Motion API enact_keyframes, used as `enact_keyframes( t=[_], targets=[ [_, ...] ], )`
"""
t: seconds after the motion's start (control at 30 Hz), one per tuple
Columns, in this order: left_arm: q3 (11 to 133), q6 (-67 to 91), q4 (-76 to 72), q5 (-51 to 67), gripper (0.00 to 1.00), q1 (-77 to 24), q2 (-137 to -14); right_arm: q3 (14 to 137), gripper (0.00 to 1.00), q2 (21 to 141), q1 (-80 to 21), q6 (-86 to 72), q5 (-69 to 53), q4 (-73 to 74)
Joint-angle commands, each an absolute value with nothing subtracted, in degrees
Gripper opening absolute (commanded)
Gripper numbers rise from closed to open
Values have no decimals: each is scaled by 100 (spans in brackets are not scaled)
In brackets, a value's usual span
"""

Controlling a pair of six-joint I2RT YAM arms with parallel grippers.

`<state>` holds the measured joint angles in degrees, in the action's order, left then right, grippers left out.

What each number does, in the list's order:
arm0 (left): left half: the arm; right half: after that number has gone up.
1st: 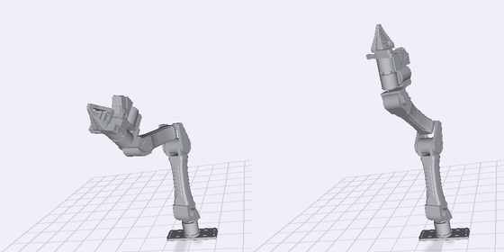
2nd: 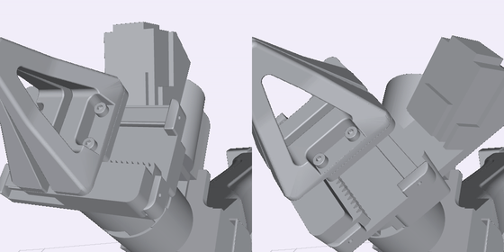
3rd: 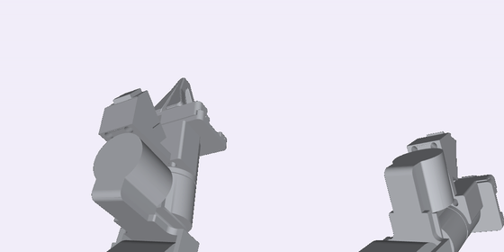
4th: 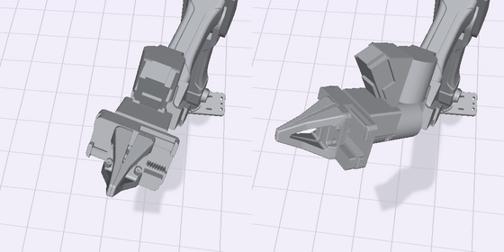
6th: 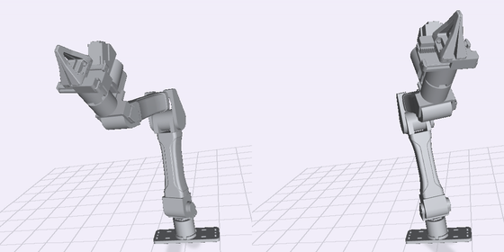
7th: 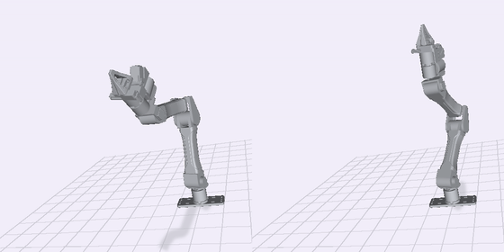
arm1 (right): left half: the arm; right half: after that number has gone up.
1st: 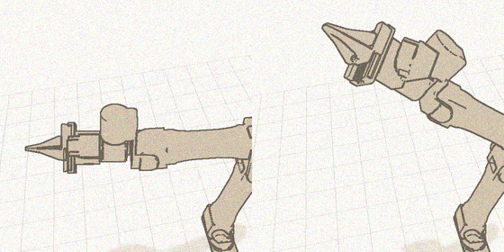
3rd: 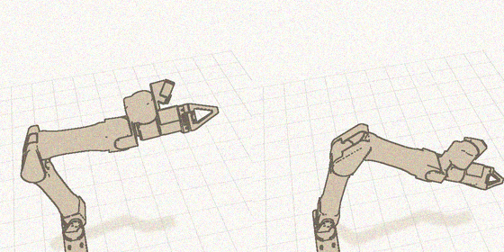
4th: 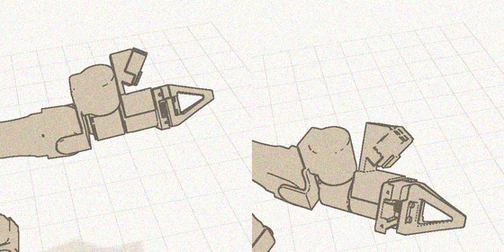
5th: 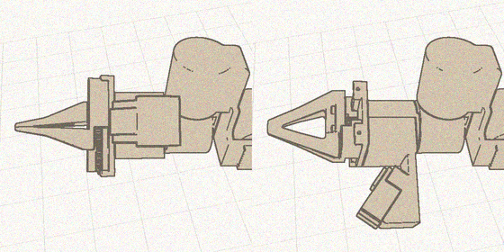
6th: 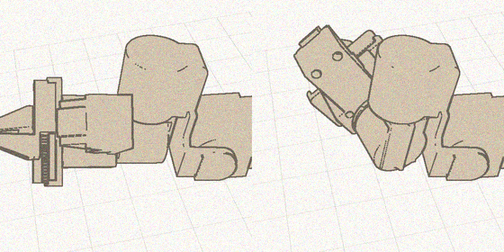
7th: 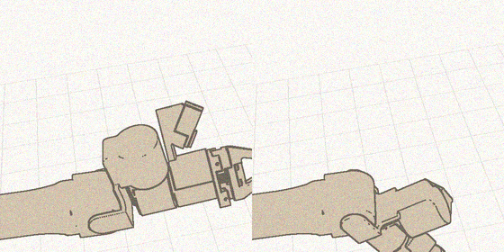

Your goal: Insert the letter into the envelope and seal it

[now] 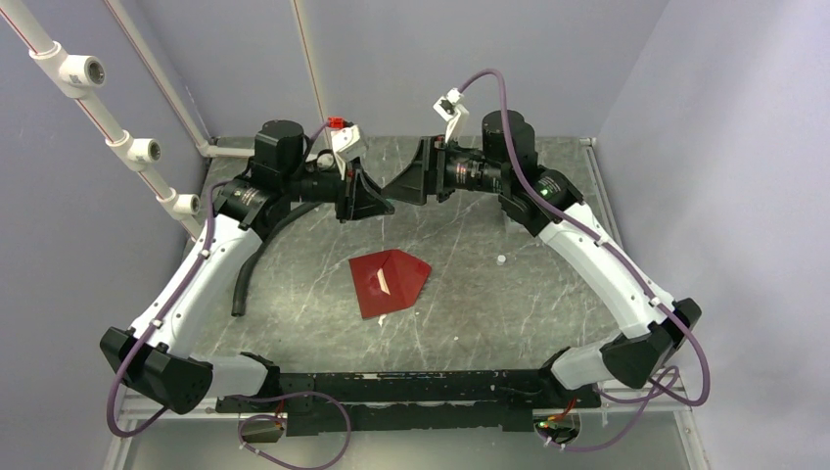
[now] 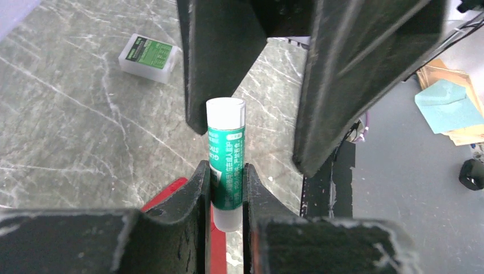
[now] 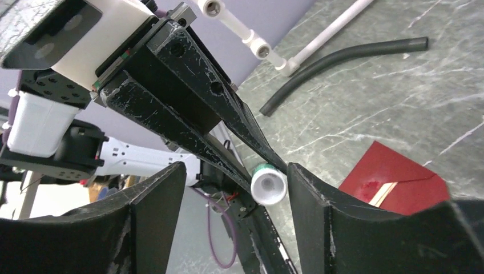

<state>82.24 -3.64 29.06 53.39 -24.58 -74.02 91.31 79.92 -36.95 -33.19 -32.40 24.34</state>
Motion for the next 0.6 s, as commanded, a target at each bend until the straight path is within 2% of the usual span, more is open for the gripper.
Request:
enact_keyframes(
  t=[0.0,0.13,0.27,0.37,0.4,0.5,0.57],
  targets=[
    [8464,-330,2864,5896,2,-2470,-7378,9387,65,8195,-3683,-3277,-3765,2368],
    [8385,-213,2731,5906,2,-2470,-7319,9363,51,8208,-3683,-3342,-3758,2399],
    [8340,-39,2601,5823,2,-2470,-7244,9279,21,8172,-3683,-3478,-3658,2343],
    [8447,295,2724,5553,3,-2461,-7263,9172,4,8092,-3683,-3596,-3506,2249],
    [8473,374,2753,5507,7,-2453,-7280,9123,0,8047,-3678,-3648,-3447,2183],
    [8432,632,2681,5474,21,-2428,-7280,8975,0,7905,-3642,-3824,-3304,1981],
    [8323,797,2568,5425,37,-2410,-7248,8871,0,7832,-3616,-3964,-3231,1859]
  ],
)
